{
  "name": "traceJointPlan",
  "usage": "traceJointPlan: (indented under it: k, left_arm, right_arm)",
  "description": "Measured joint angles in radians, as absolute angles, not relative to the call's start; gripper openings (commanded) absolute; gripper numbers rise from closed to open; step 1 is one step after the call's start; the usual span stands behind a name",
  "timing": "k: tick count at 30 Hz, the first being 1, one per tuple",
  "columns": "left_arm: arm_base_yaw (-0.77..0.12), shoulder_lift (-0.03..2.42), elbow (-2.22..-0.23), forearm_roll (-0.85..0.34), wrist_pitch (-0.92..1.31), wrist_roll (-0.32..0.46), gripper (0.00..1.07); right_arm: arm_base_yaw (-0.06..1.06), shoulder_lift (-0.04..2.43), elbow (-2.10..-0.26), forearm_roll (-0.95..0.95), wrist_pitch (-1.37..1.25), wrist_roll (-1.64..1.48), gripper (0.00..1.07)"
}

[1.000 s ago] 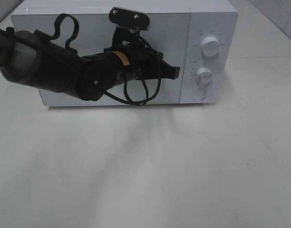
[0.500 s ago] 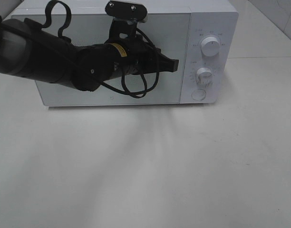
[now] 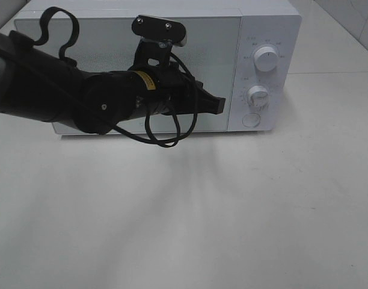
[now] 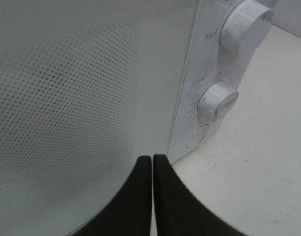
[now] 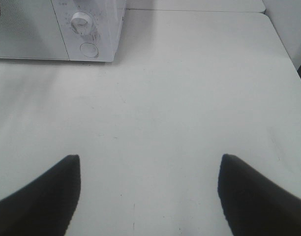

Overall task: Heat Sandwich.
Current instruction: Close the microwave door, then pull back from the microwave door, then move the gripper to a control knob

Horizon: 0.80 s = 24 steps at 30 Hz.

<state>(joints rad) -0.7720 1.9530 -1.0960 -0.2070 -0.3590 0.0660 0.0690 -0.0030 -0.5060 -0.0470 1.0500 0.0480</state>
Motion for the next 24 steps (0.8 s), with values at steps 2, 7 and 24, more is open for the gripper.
traceJointPlan:
  k: [2, 7, 24]
  left_arm:
    - [-0.773, 1.928, -1.068, -0.207, -0.359, 0.066, 0.00]
    - [-0.773, 1.868, -0.985, -0.207, -0.354, 0.066, 0.00]
    - [-0.771, 1.655, -0.903, -0.110, 0.104, 0.066, 1.01]
  right_arm:
    - [0.069, -0.003, -0.506, -0.047, 1.050, 0.048, 0.75]
    - [0.069, -0.003, -0.506, -0.047, 1.050, 0.048, 0.75]
    - [0.069, -0.003, -0.506, -0.047, 1.050, 0.048, 0.75]
